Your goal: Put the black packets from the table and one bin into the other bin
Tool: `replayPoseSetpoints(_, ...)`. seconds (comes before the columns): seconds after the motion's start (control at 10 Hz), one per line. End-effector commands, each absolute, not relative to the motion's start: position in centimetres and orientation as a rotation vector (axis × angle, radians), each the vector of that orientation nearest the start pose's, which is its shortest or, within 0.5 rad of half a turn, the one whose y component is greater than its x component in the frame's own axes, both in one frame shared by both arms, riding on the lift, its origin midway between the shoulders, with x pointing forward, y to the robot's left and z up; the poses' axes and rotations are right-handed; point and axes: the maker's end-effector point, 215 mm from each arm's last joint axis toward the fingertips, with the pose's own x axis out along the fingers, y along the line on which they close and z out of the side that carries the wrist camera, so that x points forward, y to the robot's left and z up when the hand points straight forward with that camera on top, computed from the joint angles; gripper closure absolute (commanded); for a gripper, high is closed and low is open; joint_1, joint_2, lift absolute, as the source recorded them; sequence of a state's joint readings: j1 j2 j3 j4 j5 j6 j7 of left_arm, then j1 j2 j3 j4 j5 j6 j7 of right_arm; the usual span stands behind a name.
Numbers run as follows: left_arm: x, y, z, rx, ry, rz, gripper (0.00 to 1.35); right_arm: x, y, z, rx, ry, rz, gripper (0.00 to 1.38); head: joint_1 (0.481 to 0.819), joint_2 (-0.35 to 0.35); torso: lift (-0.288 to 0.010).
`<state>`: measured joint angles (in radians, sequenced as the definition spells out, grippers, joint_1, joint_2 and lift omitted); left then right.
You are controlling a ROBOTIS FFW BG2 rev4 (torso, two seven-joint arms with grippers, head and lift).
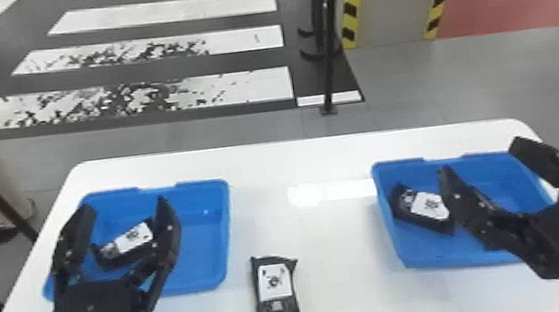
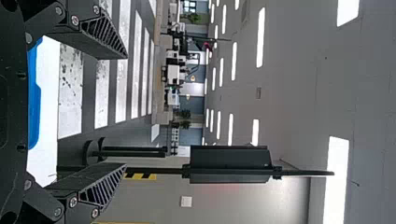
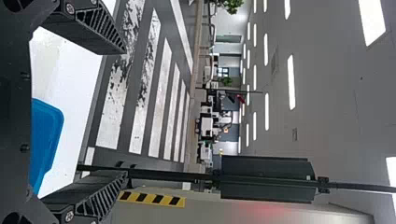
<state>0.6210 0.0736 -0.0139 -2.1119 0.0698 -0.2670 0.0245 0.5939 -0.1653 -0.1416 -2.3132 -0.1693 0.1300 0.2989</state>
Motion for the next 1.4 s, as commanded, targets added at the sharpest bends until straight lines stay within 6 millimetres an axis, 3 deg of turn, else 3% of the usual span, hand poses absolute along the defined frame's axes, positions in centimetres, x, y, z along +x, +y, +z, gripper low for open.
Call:
replayPoseSetpoints(0.0, 40.6, 23.0, -27.3, -0.025, -0.185, -0.022, 0.22, 41.9, -22.5, -26.1, -0.055, -0.022, 0.301, 0.10, 0.695, 0.007, -0.110)
replayPoseSetpoints(0.5, 40.6, 23.1, -27.4, -0.023, -0.181, -0.021, 0.22, 42.0, -21.2, -26.4, -0.044, -0.019, 0.328, 0.10, 0.695, 0.018, -0.110)
replayPoseSetpoints(0.6, 40.6, 23.1, -27.5, -0.023, -0.178, -0.021, 0.22, 42.5, -19.6, -27.6, -0.034, 0.013, 0.387, 0.10, 0.695, 0.021, -0.110)
replayPoseSetpoints(0.7, 40.7, 23.0, -27.4, -0.024, -0.180, -0.022, 0.22, 43.6, -17.8, -30.5, -0.021, 0.105, 0.488, 0.10, 0.695, 0.036, -0.110)
replayPoseSetpoints(1.0, 40.8, 22.9, -27.7, -0.025, -0.173, -0.025, 0.22, 44.1, -11.9, -36.9, -0.002, 0.315, 0.699, 0.10, 0.695, 0.107, -0.110)
replayPoseSetpoints(1.3, 41.0, 22.7, -27.9, -0.027, -0.170, -0.029, 0.22, 44.0, -5.3, -41.6, -0.009, 0.460, 0.952, 0.09, 0.695, 0.180, -0.110)
